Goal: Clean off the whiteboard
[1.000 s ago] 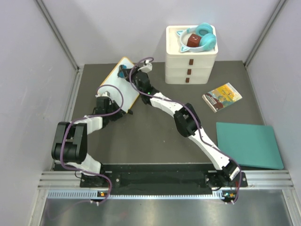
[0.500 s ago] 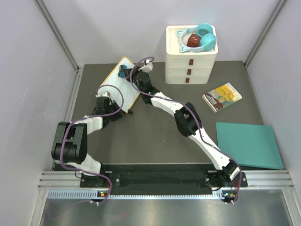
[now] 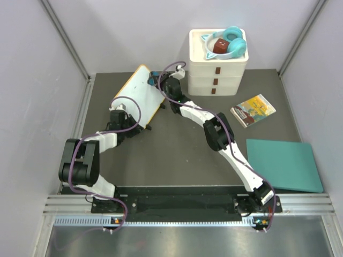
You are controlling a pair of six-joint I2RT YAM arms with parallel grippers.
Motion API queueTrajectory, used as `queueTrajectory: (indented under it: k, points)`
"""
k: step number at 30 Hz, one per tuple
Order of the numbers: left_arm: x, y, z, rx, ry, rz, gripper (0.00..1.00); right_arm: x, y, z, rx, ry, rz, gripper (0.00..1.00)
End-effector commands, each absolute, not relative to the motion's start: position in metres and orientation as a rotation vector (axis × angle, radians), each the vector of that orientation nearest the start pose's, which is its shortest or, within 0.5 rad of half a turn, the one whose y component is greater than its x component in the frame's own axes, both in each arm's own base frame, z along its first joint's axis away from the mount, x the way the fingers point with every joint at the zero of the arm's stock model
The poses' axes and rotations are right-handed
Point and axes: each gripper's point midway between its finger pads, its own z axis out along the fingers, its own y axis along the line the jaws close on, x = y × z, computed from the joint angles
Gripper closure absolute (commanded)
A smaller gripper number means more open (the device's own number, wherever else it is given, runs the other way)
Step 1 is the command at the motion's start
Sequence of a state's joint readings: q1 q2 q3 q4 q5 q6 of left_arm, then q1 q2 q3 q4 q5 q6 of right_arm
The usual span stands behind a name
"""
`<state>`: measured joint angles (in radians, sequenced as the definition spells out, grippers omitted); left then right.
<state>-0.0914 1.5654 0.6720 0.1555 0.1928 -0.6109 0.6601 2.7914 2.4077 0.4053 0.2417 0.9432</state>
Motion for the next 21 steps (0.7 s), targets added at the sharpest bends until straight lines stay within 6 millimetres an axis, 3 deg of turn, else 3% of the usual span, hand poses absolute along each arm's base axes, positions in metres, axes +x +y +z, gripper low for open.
queueTrajectory:
  k: [1, 6, 12, 18, 21]
  points:
    - [0.300, -0.065, -0.024, -0.539, 2.597, -0.327, 1.00, 0.582, 0.504, 0.177, 0.312, 1.600, 1.115, 1.00]
    - [0.299, -0.065, -0.025, -0.539, 2.597, -0.325, 1.00, 0.560, 0.527, 0.204, 0.248, 1.555, 1.151, 1.00]
    - [0.299, -0.065, -0.025, -0.538, 2.598, -0.326, 1.00, 0.553, 0.527, 0.249, 0.244, 1.469, 1.184, 1.00]
    - [0.300, -0.065, -0.024, -0.537, 2.594, -0.319, 1.00, 0.535, 0.540, 0.265, 0.203, 1.453, 1.242, 1.00]
    - [0.300, -0.065, -0.024, -0.533, 2.595, -0.319, 1.00, 0.515, 0.559, 0.264, 0.156, 1.458, 1.277, 1.00]
